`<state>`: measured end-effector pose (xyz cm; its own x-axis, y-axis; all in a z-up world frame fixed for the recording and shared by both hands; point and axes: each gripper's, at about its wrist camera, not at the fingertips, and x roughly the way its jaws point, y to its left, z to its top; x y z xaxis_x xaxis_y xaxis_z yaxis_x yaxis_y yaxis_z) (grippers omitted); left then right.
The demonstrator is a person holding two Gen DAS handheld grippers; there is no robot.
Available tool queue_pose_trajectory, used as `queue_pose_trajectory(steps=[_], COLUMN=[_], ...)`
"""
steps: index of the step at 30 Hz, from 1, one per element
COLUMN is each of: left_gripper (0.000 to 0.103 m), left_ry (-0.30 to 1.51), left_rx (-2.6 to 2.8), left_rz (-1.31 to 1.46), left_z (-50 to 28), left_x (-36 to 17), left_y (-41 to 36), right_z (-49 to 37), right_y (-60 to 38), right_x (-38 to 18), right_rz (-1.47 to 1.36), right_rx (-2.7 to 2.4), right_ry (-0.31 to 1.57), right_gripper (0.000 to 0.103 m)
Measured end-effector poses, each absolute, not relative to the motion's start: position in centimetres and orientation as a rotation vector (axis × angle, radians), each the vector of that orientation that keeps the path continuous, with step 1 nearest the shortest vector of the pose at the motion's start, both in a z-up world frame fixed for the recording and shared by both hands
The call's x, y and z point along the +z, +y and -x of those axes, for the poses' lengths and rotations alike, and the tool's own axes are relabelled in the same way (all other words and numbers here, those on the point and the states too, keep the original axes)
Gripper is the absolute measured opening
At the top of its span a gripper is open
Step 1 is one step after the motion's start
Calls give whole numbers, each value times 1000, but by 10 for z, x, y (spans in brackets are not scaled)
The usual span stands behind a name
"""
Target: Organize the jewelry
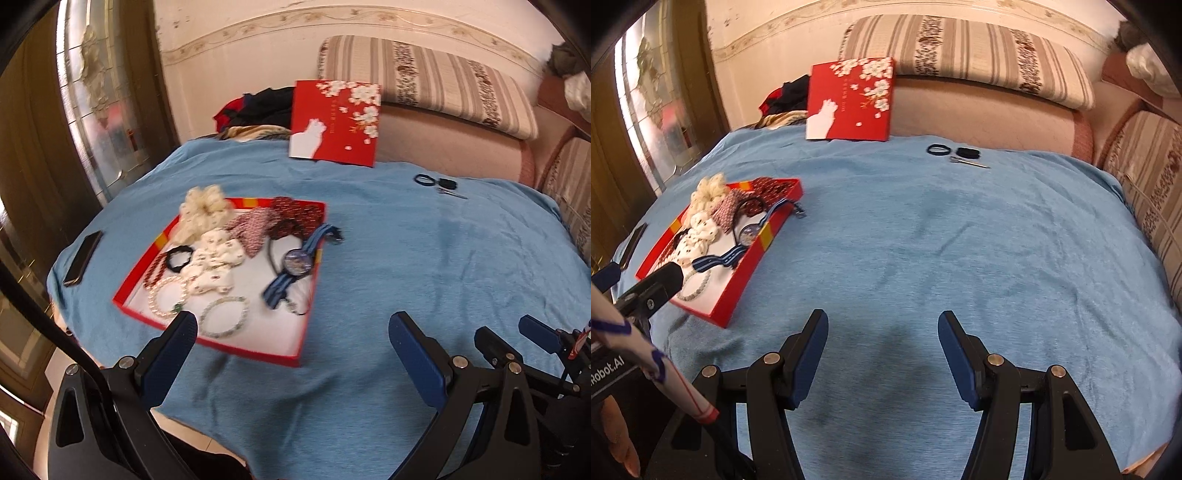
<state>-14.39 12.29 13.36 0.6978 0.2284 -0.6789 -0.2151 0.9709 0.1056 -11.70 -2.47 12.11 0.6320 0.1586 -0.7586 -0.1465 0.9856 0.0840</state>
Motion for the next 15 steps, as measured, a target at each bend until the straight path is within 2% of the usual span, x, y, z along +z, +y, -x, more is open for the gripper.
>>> queue_pose_trajectory(steps=[15], left_gripper=[103], left_ry=[792], left_rx=[164], left_rz=[-91], left_z=[116], left_x=[123], left_y=[56], right_z=[110], right_y=[-98], right_x=[116], right_rz=[-74], right_rx=[72], right_ry=[903], right_gripper=[66])
